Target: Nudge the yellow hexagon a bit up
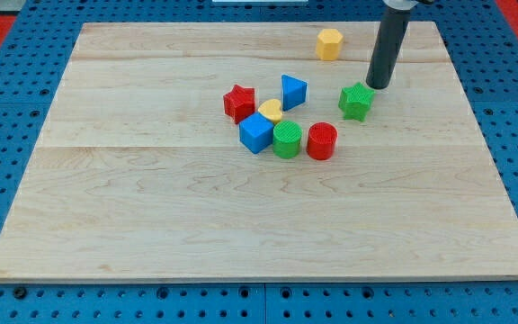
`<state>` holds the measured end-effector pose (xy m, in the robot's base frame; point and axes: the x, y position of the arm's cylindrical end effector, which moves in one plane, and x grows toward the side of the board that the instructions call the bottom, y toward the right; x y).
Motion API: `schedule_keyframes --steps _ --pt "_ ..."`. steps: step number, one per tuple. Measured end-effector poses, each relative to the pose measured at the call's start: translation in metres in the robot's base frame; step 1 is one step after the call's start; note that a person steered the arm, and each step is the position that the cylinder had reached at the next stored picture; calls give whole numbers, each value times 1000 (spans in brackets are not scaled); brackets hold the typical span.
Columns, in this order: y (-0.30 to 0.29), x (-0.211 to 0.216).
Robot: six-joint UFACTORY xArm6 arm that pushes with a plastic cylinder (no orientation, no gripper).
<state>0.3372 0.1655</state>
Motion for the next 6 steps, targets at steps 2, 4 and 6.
schedule_keyframes --steps 2,4,6 --pt "-24 61" --pt "-42 65" --pt "12 -3"
